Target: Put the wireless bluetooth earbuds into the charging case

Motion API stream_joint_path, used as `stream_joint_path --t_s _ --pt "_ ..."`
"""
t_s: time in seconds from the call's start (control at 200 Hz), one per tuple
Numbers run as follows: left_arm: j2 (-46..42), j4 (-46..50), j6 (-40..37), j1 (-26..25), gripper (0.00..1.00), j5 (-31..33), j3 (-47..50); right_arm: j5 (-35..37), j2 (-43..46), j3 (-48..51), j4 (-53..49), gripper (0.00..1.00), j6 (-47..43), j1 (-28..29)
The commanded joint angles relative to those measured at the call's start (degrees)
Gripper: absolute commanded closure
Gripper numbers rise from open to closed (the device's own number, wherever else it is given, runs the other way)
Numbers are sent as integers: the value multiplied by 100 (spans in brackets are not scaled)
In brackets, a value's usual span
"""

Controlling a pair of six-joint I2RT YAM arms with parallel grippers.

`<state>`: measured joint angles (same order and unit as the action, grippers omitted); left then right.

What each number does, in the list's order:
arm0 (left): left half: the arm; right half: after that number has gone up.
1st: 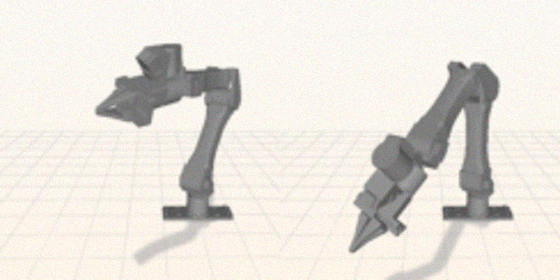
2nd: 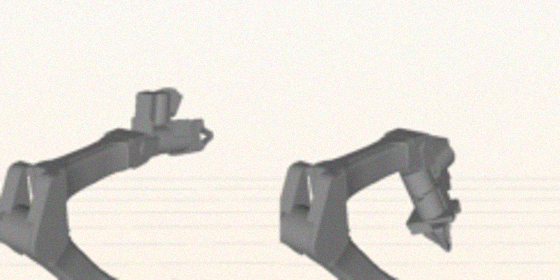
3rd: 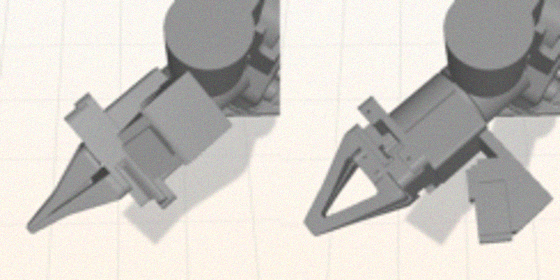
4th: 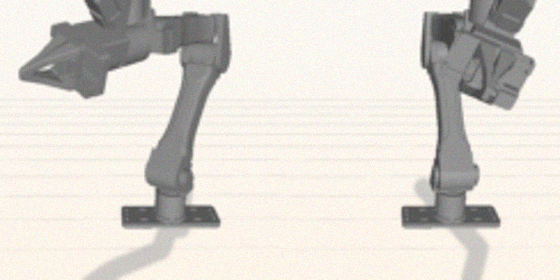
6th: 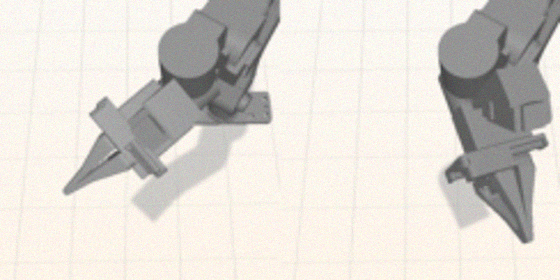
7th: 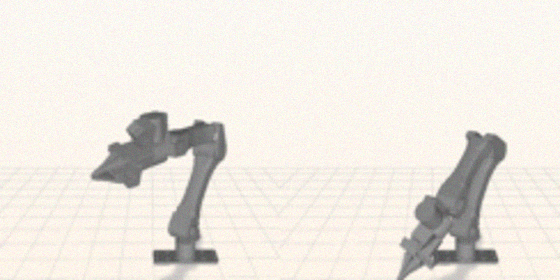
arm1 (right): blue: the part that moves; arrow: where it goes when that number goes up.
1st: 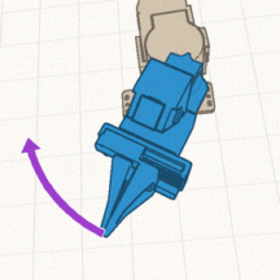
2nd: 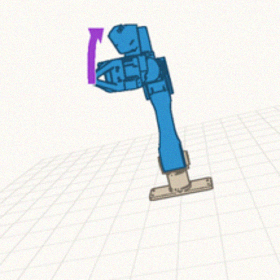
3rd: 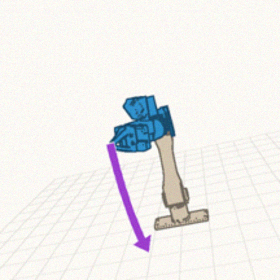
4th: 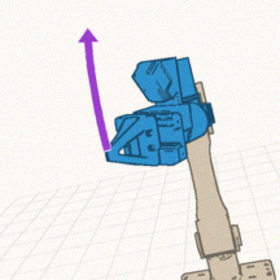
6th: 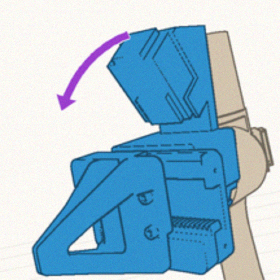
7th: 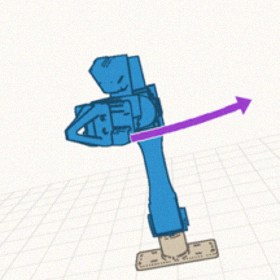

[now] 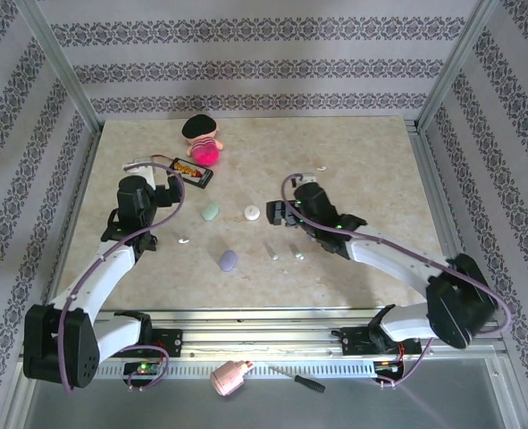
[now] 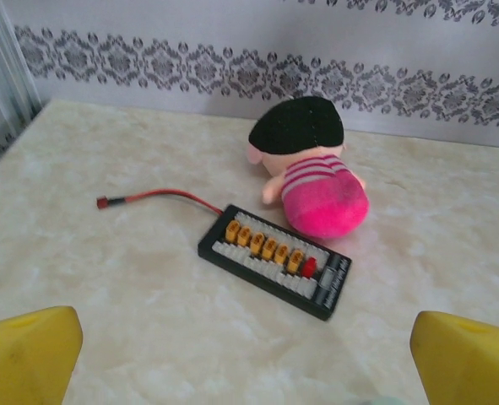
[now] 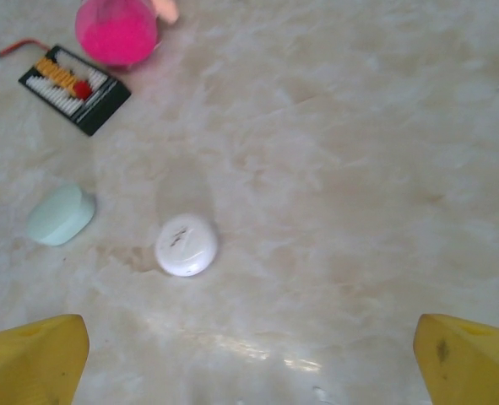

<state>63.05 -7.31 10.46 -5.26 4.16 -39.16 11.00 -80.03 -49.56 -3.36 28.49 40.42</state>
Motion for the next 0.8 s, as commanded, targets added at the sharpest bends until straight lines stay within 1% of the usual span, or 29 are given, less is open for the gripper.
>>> stream_joint_path --t_s 0.0,0.205,0.35,0.415,0.51,0.545,0.695,0.794 --pt "-266 1864 554 -31 1 -387 -303 377 -556 -510 -239 2 629 295" --pt "-653 2732 358 -28 1 -683 -567 541 -1923 -1541 -667 2 927 562" --pt "-692 3327 291 -34 1 -827 -821 875 -2660 -2191 -934 2 745 799" --pt "-740 3441 243 -35 1 -855 -836 842 -2939 -2479 -1109 7 787 809" --pt "-784 3541 191 -29 1 -877 -814 844 -3273 -2754 -1251 21 801 809" --pt "-799 3561 178 -37 1 -885 -806 862 -3384 -2871 -1345 24 790 809" --pt "-845 3536 141 -34 1 -877 -752 1021 -3739 -3261 -1704 29 823 810" --pt "-837 3496 123 -36 1 -882 -743 1175 -3904 -3456 -1923 30 913 816"
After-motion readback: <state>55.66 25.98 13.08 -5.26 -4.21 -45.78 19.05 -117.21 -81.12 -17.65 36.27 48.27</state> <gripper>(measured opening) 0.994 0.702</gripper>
